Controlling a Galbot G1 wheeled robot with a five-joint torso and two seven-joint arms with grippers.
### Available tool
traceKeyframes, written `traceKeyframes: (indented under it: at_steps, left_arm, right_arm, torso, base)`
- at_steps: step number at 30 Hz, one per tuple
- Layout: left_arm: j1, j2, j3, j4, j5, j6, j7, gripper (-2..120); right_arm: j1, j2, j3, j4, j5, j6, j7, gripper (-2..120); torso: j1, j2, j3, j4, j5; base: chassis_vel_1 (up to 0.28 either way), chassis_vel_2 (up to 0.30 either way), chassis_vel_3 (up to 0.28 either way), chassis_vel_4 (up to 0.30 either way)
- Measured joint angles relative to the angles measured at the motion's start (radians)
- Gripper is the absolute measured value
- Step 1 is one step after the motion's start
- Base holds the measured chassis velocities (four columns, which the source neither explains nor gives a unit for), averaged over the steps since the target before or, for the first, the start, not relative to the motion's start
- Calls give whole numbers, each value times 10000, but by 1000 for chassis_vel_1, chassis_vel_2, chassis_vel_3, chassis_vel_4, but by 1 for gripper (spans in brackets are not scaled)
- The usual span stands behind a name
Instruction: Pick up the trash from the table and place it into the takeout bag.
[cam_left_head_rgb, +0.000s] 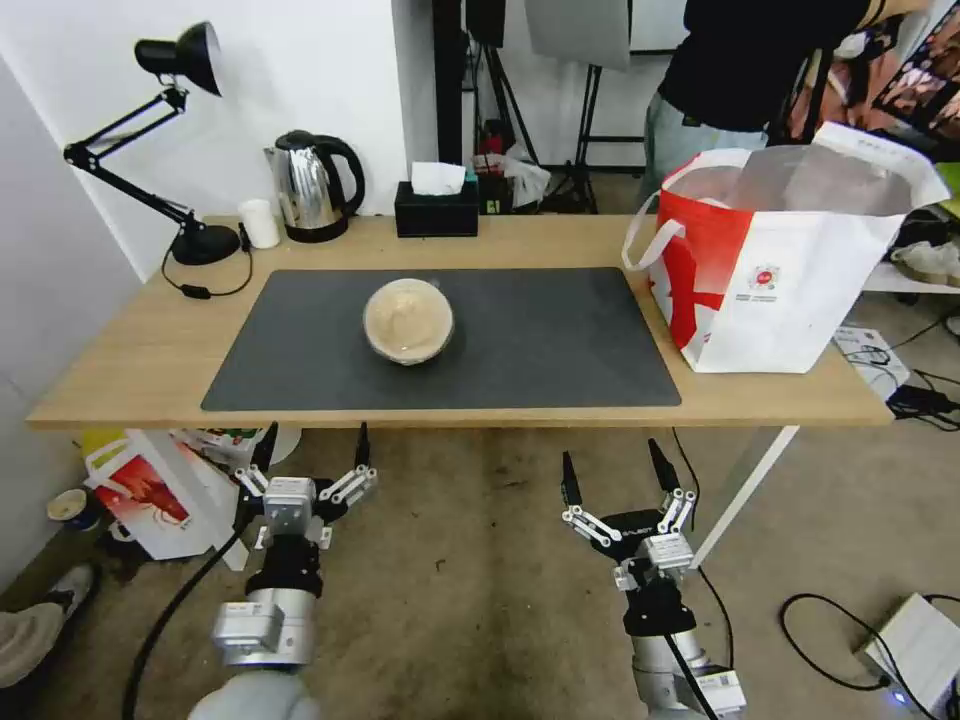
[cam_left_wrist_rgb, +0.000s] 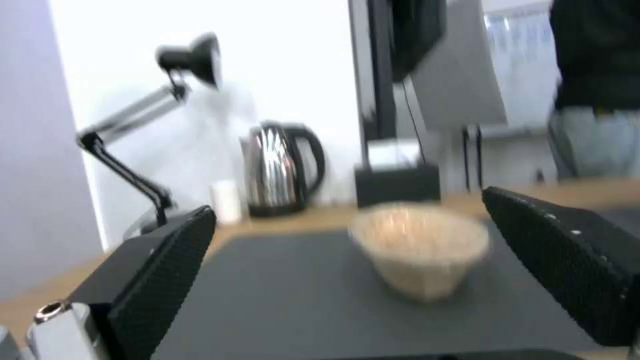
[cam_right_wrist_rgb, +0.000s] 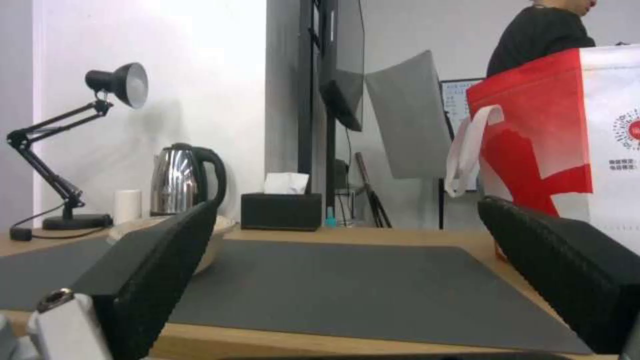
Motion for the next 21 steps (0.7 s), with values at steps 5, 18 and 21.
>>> traceKeyframes:
  at_steps: [5,18,21]
  left_arm:
    - [-305,-225,619,306,603,-1297,-880,100]
    - [-573,-213,1153,-155,142,-2101,-1456,100]
    - [-490,43,998,-538,-327,-1525,-1419,100]
  right_arm:
    - [1,0,0,3,1,-3,0,100]
    - [1,0,0,5,1,-5,0,100]
    - [1,0,0,5,1,-5,0,100]
  torso:
    - [1,0,0,0,1]
    - [-1,0,0,0,-2]
    - [-1,0,0,0,-2]
  base:
    - [0,0,0,0]
    - [0,0,0,0]
    - [0,0,0,0]
